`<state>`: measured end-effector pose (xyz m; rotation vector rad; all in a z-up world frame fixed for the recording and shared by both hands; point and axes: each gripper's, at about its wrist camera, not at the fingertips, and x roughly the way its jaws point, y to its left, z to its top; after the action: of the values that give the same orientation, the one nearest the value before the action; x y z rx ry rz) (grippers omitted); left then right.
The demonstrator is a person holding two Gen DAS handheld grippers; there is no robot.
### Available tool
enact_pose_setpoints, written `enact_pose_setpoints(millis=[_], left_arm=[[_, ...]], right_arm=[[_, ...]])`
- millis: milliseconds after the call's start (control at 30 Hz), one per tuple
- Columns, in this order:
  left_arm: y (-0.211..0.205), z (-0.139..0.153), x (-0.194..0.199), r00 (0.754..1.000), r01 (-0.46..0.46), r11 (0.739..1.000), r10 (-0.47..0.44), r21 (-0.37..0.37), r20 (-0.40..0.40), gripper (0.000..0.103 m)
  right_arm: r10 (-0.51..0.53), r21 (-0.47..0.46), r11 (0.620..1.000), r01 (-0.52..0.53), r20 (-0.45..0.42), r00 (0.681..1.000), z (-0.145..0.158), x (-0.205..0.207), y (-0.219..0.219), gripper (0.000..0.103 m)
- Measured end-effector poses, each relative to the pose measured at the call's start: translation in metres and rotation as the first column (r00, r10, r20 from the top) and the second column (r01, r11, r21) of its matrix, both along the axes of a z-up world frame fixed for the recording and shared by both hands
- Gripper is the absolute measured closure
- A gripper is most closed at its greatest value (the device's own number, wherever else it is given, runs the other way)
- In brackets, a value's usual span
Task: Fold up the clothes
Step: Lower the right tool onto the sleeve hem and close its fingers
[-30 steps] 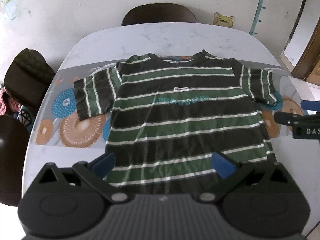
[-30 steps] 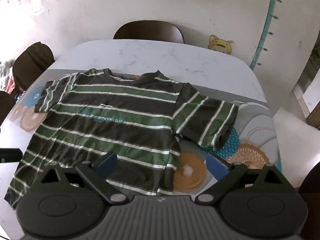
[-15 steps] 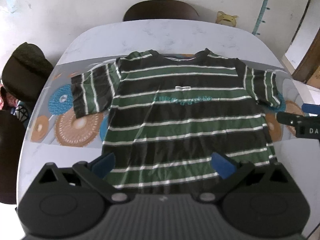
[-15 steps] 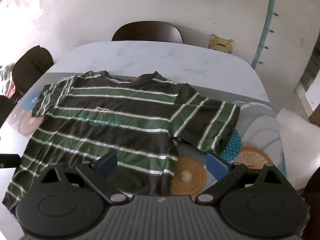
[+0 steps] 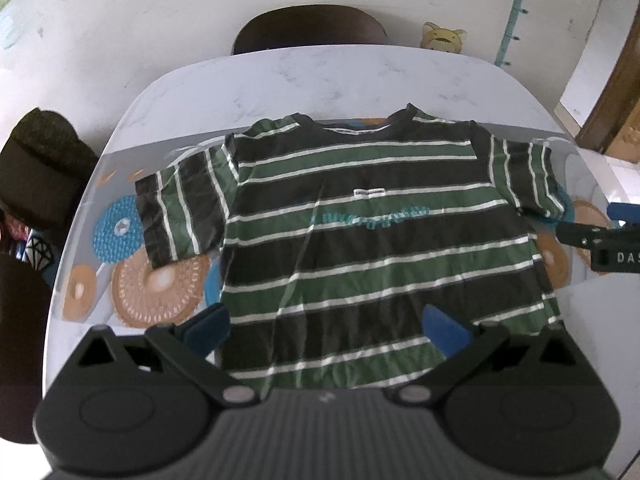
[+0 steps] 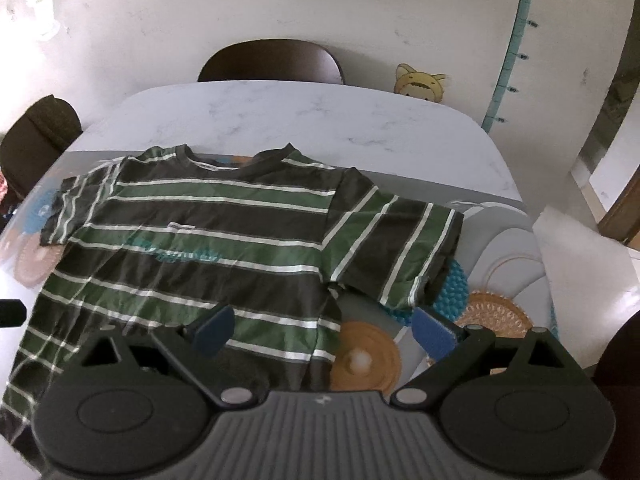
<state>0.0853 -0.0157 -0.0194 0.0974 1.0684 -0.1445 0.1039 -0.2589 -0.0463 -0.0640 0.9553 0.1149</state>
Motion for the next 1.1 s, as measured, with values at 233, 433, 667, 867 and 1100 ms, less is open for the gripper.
enact_pose_setpoints(millis=[233,433,667,867,1100], left_arm=[[-0.005,-0.003,0.004,0.998,0.064,0.998,-0.064,-0.008,-0.009,0.000],[-0.002,-0.010,0.008,0.999,0.048,0.999,-0.048,-0.008,-0.020,0.000],[0.001,-0.023,0.016,0.998,0.046,0.999,-0.046,-0.004,-0.046,0.000],[-0.001,-0.031,0.025,0.997,0.054,0.998,-0.055,-0.009,-0.060,0.000],[-0.010,-0.042,0.036,0.994,0.087,0.996,-0.086,0.015,-0.071,0.000]], right_arm=[[-0.018,0.001,1.000,0.018,-0.003,1.000,-0.007,0.007,-0.002,0.007],[-0.097,0.018,0.995,0.097,-0.010,0.995,-0.020,0.014,-0.019,0.007],[-0.190,0.015,0.982,0.191,-0.016,0.982,-0.031,0.028,-0.044,0.008],[-0.268,0.040,0.962,0.270,-0.040,0.963,-0.044,0.043,-0.068,0.008],[-0.279,0.007,0.960,0.280,-0.045,0.959,-0.056,0.072,-0.077,0.008]])
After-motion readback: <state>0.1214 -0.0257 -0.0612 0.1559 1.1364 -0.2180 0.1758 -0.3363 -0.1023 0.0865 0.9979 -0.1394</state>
